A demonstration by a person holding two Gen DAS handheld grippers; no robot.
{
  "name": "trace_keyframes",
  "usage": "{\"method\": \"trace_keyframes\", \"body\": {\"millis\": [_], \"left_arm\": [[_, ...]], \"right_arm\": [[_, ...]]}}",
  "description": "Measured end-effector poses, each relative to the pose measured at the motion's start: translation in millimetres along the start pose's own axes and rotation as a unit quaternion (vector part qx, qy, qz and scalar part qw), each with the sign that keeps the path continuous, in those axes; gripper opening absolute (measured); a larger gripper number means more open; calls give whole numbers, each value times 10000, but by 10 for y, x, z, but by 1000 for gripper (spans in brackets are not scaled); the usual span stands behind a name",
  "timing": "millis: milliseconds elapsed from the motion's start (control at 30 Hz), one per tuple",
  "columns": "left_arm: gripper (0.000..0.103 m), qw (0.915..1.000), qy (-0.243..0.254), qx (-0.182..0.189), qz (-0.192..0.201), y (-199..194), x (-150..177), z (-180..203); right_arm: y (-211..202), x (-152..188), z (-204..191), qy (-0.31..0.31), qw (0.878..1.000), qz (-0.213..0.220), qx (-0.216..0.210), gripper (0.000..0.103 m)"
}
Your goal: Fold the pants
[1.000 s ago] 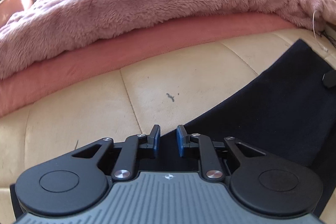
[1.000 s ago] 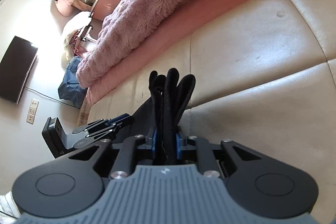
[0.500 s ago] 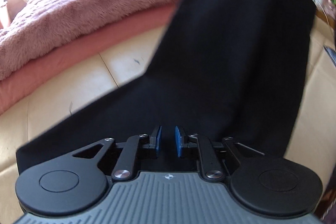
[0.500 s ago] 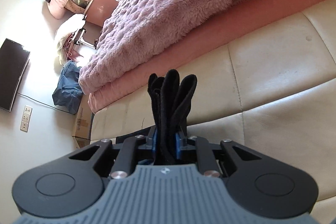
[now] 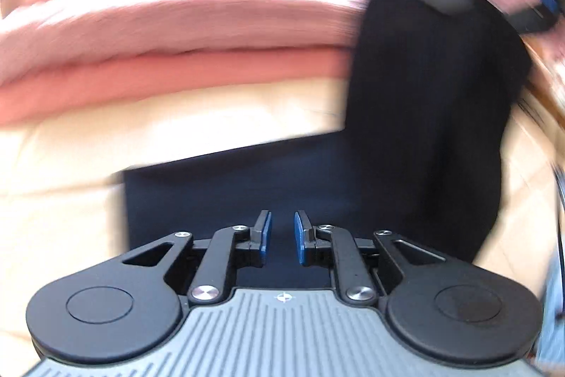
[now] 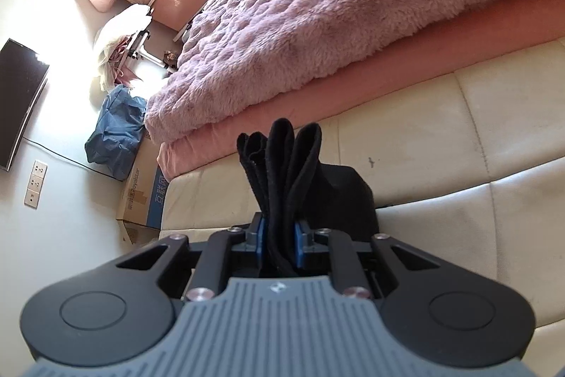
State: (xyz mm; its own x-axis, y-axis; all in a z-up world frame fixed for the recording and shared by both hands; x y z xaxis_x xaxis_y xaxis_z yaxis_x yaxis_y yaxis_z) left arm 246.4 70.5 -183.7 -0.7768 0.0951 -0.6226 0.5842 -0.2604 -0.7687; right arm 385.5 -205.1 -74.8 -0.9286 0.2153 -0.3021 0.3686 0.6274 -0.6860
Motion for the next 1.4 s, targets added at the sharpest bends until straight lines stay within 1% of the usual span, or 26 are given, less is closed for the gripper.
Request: {"method": "trace_keyframes", "body": {"millis": [67, 100, 133, 167, 233, 267, 333, 367, 467, 533, 600, 700, 767, 867, 967, 1033, 1100, 1133, 1167, 1200, 1300, 1367, 1400], "left_arm": [[18, 9967, -764, -128, -223, -65, 50, -435], [18, 9929, -1146, -62, -301, -88, 99, -637], [21, 9878, -1514, 38, -370, -103, 159, -816], [25, 9813, -1874, 156, -414, -112, 223, -968], [26, 9658, -2523, 378, -463, -110, 338, -1194], [26, 9584, -2773, 505, -450, -116, 391, -1245], [26, 9457, -3144, 719, -413, -111, 480, -1312], [26, 9414, -3266, 754, -382, -134, 510, -1305], [26, 9338, -3488, 745, -277, -156, 541, -1342], [26, 9314, -3550, 774, -235, -170, 533, -1343], [26, 9312, -3563, 741, -213, -168, 521, -1344], [26, 9301, -3603, 692, -190, -142, 524, -1401], [28, 9284, -3652, 644, -243, -94, 569, -1463], [28, 9224, -3809, 554, -316, -79, 654, -1525], [28, 9168, -3965, 464, -141, -183, 671, -1591], [28, 9143, -4025, 445, -15, -256, 650, -1617], [28, 9150, -4015, 403, 34, -290, 612, -1608], [28, 9157, -4001, 383, 52, -314, 601, -1599], [28, 9164, -3984, 373, 65, -333, 595, -1588], [29, 9175, -3961, 367, 74, -342, 582, -1570], [30, 9198, -3906, 352, 83, -374, 571, -1529], [30, 9212, -3877, 330, 70, -381, 564, -1504], [30, 9215, -3868, 327, 79, -398, 563, -1493]], "right_arm": [[174, 63, -158, -14, 10000, -65, -7, 12], [263, 101, -225, -1, 9999, -115, -20, 12], [376, 142, -289, -17, 9999, -165, -18, 12], [486, 189, -353, -37, 9998, -200, 9, 12], [710, 283, -450, -10, 9995, -316, 40, 12], [851, 327, -472, 22, 9992, -395, 51, 12], [1104, 433, -504, 95, 9984, -544, 119, 12], [1234, 480, -510, 129, 9979, -615, 166, 12], [1570, 627, -528, 187, 9959, -832, 299, 12], [1765, 710, -538, 174, 9947, -931, 401, 12], [1935, 777, -553, 167, 9934, -1016, 500, 12], [2128, 852, -593, 109, 9918, -1131, 586, 12], [2208, 886, -626, 55, 9910, -1196, 604, 14], [2290, 944, -663, -20, 9898, -1302, 569, 18], [2321, 977, -684, -31, 9898, -1339, 476, 26], [2317, 990, -673, 3, 9900, -1344, 417, 28], [2320, 1005, -653, 168, 9901, -1354, 326, 34], [2316, 1018, -649, 223, 9899, -1366, 305, 34], [2304, 1031, -664, 203, 9898, -1381, 286, 34], [2290, 1050, -689, 200, 9896, -1405, 234, 37], [2220, 1108, -783, 248, 9880, -1526, -10, 42], [2149, 1134, -877, 71, 9886, -1505, -69, 46], [2101, 1143, -924, -66, 9889, -1480, -94, 46]]}}
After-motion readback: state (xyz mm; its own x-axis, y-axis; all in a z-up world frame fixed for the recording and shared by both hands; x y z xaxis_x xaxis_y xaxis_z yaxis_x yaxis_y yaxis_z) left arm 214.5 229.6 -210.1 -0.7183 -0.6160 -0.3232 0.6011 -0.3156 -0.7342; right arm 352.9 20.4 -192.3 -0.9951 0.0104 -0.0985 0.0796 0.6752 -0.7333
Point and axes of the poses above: each gripper's, at about its wrist camera, not at the fingertips, and y roughly the way its jaws point, z to its right, x to its underside, the point moved 5 cm from there along y, roughly the way its jaws point
